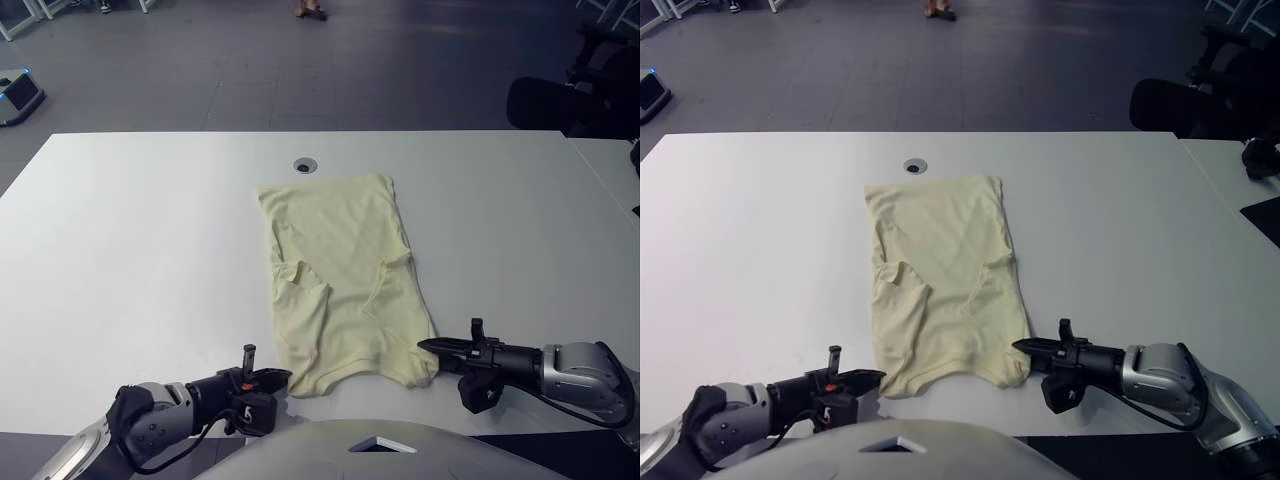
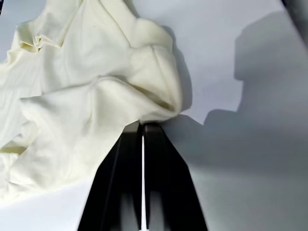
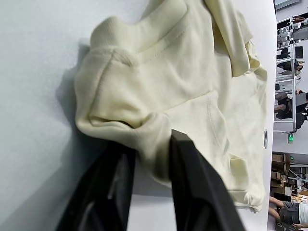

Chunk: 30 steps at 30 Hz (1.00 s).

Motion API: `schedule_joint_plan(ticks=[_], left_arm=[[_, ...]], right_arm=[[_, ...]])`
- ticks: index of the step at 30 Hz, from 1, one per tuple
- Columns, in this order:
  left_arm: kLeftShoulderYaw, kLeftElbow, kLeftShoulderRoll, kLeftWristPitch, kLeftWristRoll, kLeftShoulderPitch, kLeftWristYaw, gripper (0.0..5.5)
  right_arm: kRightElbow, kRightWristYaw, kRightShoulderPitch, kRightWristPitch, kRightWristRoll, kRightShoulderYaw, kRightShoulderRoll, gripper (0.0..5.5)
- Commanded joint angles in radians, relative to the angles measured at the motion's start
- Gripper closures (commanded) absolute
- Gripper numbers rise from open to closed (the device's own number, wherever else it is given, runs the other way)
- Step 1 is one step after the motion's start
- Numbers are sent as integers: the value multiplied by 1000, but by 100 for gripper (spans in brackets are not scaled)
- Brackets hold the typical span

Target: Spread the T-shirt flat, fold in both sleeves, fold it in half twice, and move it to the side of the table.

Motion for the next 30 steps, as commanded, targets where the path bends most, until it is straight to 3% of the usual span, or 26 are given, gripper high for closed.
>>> schedule_joint_plan(ticks=[1,3,9,30], left_arm=[[-11,37,5,-10,15,-24,-30,550],[-4,56,24,-23,-5,-44,-53,550],[8,66,72,-13,-113,-105,-169,550],[52,-139,156,511,-641,-139,-512,550]], right_arm=[[-6,17,2,6,12,7,-22,512],[-17,38,8,12,42,12,-39,546],[-115,173,-9,103,203,60,-100,549],[-402,534,60,682,704,11,-238,549]])
